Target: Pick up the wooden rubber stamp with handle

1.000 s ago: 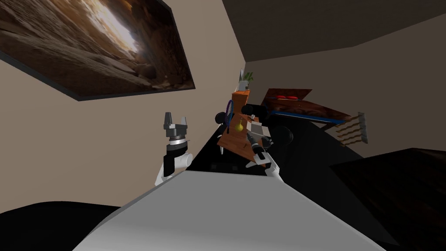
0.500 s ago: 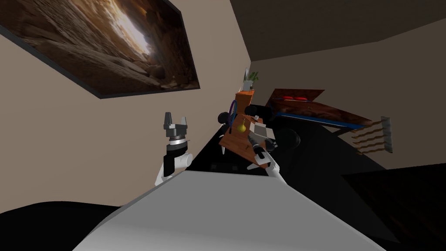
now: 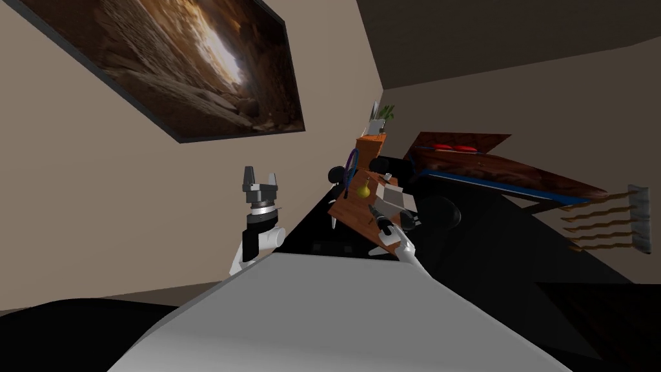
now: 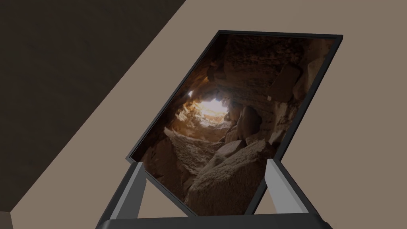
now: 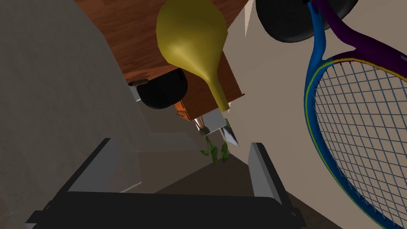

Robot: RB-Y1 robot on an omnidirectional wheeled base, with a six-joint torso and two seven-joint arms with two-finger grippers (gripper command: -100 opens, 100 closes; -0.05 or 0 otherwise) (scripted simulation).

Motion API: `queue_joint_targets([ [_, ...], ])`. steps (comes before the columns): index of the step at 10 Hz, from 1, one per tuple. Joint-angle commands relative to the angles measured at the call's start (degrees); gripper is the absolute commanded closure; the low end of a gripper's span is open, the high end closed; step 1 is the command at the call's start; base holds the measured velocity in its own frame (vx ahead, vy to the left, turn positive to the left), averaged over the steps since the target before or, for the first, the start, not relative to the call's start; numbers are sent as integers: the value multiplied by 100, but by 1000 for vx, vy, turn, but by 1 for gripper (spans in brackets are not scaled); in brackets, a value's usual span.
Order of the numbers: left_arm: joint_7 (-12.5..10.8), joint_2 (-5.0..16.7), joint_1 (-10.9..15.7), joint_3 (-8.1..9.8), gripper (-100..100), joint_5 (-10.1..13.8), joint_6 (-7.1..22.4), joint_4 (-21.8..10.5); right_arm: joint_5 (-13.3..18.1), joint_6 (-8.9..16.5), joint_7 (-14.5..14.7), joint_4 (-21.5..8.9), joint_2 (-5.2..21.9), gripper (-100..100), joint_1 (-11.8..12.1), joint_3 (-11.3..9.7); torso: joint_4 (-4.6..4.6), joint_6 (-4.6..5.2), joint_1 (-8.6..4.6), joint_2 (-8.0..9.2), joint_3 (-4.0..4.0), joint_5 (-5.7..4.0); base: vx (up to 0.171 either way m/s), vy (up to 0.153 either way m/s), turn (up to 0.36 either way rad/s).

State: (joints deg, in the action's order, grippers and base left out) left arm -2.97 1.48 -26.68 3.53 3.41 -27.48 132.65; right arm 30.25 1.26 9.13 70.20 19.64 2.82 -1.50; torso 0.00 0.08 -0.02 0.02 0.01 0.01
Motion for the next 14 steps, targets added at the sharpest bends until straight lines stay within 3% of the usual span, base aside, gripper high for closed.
queue_joint_targets([
  [1, 0, 0, 0, 0, 0, 0, 0, 0, 216, 130, 90, -286, 13, -100, -153, 39, 0, 0, 0, 0, 0, 0, -3, 0, 159],
  [10, 0, 0, 0, 0, 0, 0, 0, 0, 833, 642, 315, -1683, 179, -100, -503, 29, 0, -2, -1, 0, 0, -1, -2, -2, 145],
  [11, 0, 0, 0, 0, 0, 0, 0, 0, 974, 753, 373, -1969, 215, -100, -577, 24, 0, 1, -2, -1, 0, 0, -3, -4, 216],
  [13, 0, 0, -1, 1, 0, 0, 0, 0, 974, 753, 373, -1969, 215, -100, -577, 24, 0, 3, -3, 0, 0, -1, 0, -7, 24],
  [14, 0, 0, -1, 1, 0, 0, 0, 0, 1109, 856, 431, -2247, 249, -100, -646, 19, 0, 4, -2, 0, 0, 0, -3, -3, 152],
])
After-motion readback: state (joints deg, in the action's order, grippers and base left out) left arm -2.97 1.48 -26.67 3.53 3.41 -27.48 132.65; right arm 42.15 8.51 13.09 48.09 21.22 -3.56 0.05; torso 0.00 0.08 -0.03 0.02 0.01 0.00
